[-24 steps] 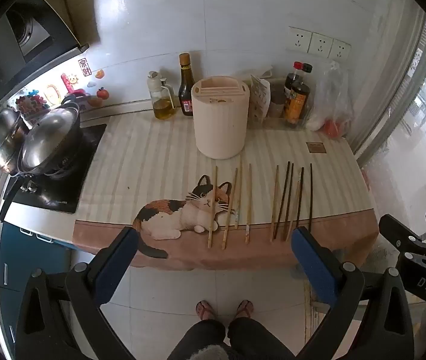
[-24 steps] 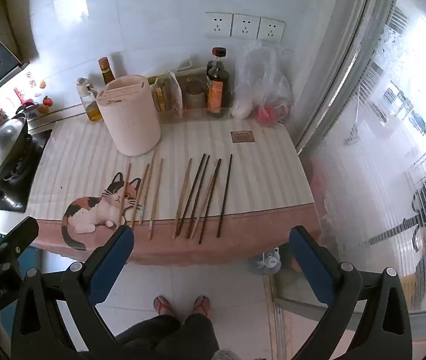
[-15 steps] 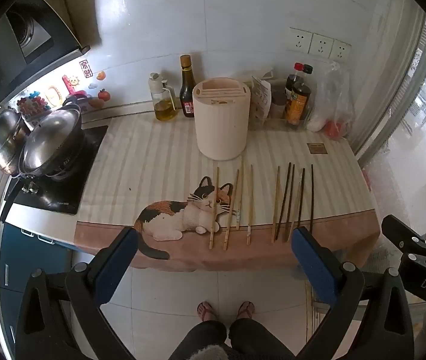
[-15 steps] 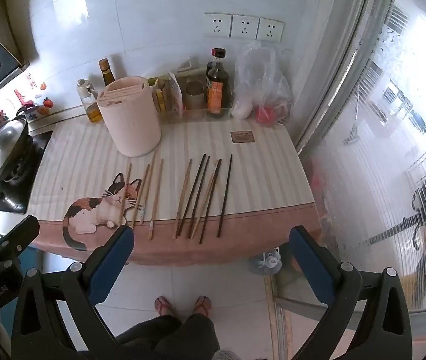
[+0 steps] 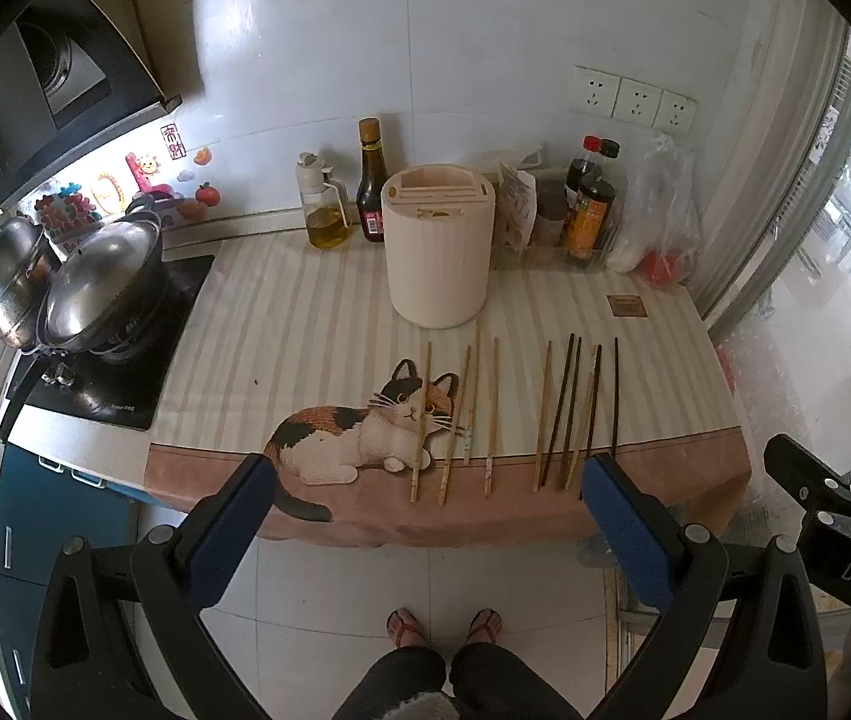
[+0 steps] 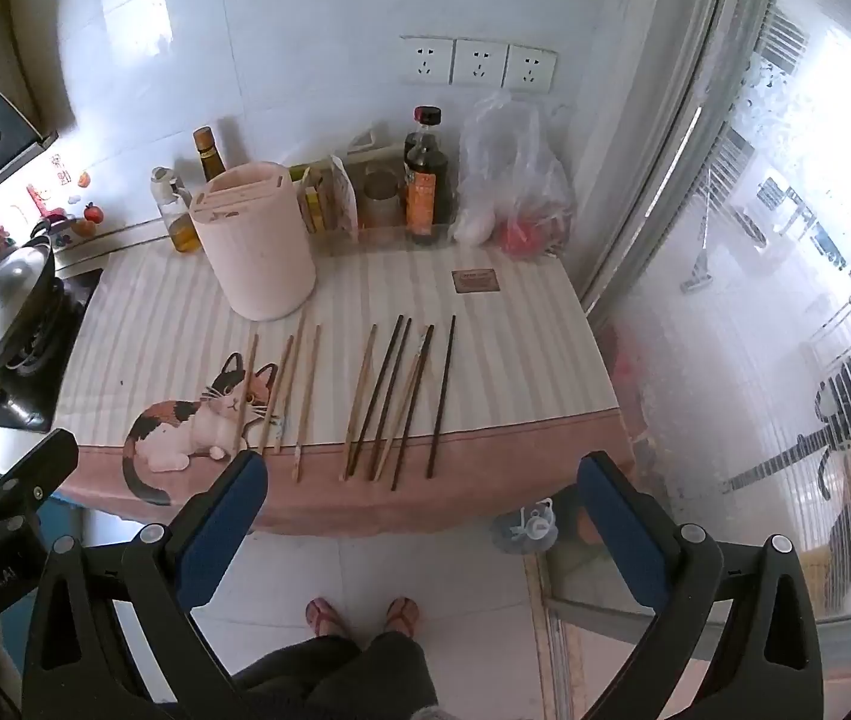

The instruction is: Organize utensils

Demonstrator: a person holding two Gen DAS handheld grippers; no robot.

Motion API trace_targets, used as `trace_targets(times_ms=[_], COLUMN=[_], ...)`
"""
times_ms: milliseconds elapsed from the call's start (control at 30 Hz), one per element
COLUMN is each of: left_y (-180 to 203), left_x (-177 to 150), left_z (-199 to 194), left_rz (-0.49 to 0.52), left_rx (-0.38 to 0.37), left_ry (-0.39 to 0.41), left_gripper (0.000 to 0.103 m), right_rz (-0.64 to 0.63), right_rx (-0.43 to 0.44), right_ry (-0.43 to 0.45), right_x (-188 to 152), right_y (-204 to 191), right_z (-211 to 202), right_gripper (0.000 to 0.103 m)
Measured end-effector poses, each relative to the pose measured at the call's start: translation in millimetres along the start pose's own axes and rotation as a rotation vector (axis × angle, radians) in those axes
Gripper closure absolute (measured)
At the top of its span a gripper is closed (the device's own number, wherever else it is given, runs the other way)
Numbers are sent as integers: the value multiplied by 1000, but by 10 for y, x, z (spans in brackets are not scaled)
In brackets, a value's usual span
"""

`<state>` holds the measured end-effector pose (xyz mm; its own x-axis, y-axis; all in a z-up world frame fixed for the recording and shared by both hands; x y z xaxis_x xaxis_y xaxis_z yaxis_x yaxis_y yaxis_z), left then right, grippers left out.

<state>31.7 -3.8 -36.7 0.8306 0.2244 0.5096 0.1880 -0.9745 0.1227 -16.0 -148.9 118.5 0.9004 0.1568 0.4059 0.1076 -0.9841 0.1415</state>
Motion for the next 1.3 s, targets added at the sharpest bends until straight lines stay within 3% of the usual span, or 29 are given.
trace_targets(times_ms=[1300], left_y=[-61], left_x=[-64], left_z=[-46], left_rz=[-11], left_rx=[-4], left_ry=[14], left_gripper=[0], right_rz=[-20], right_rx=[6], right_ry=[12], right_x=[-18], right_y=[-106], right_z=[-69], right_gripper=[0])
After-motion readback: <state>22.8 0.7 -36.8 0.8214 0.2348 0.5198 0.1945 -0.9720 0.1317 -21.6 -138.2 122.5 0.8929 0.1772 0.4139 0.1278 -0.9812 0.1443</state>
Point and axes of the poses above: each gripper's, at about its wrist camera, not at the fingertips, and z roughly the way its jaws point, y to its right, x to its top, the point moved 6 cm from there along z, roughly the way its jaws point, and after that the axes turned 14 degrees about -z, right-handed, at the moved point
